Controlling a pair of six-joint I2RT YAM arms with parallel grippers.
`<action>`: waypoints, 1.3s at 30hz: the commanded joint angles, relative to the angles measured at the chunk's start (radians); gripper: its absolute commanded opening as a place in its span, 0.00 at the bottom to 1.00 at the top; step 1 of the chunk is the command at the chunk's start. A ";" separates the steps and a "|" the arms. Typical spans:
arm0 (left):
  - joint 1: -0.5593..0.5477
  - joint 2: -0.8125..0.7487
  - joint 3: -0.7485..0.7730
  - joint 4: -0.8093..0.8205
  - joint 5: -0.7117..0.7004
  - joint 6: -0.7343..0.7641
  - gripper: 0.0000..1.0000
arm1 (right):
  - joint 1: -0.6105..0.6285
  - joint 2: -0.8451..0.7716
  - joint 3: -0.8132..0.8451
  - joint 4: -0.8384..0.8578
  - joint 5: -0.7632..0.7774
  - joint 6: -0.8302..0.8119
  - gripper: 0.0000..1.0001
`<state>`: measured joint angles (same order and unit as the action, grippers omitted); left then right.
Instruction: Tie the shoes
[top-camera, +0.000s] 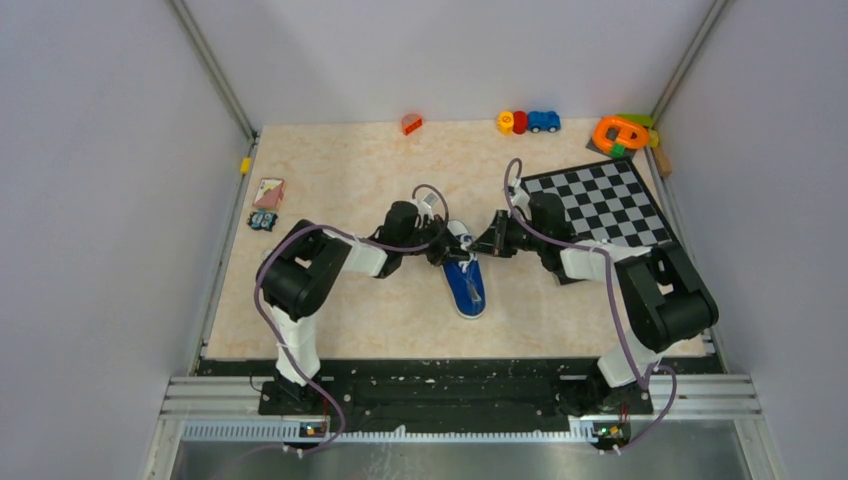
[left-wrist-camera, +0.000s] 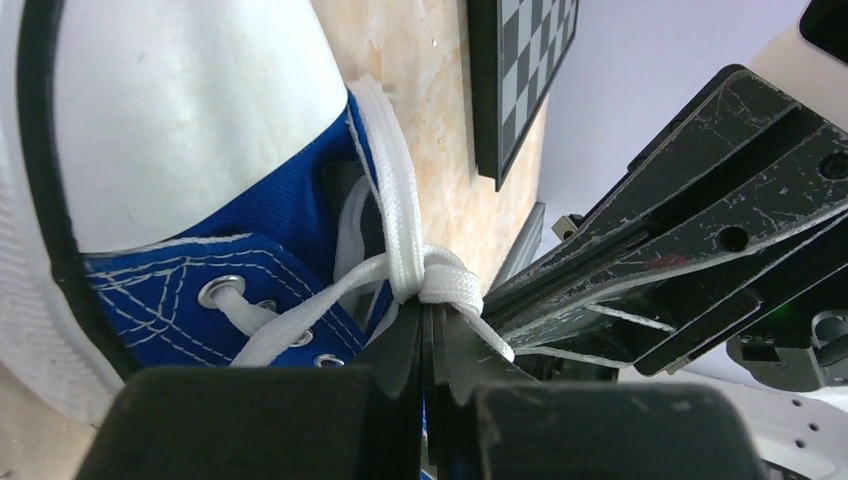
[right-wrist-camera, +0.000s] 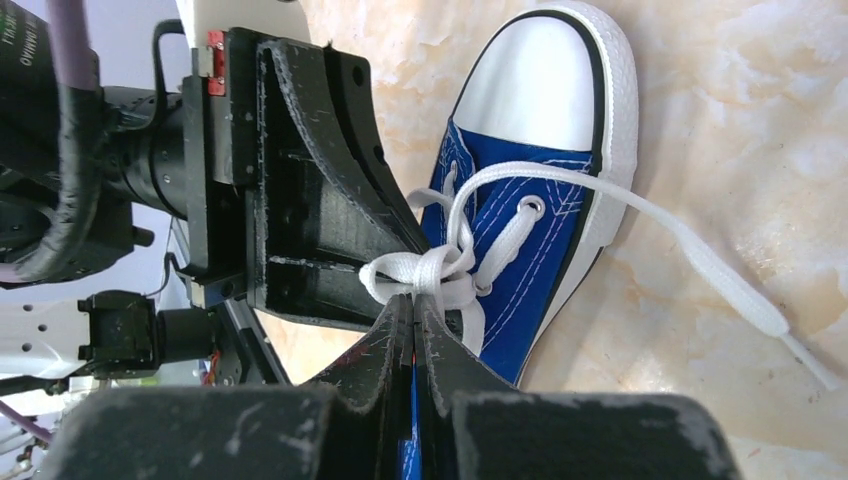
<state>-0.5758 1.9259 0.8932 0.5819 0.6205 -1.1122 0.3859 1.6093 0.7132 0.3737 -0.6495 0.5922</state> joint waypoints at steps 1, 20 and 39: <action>-0.002 0.032 -0.026 0.172 0.047 -0.096 0.00 | 0.015 -0.041 0.000 0.035 0.012 0.009 0.01; 0.026 0.042 -0.042 0.156 0.045 -0.081 0.00 | -0.036 -0.178 -0.023 -0.112 0.107 -0.064 0.25; 0.025 0.047 -0.035 0.171 0.061 -0.092 0.00 | -0.040 -0.072 -0.064 -0.012 0.010 -0.115 0.31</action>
<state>-0.5556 1.9572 0.8543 0.7044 0.6659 -1.2060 0.3519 1.5059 0.6331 0.3069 -0.6155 0.5003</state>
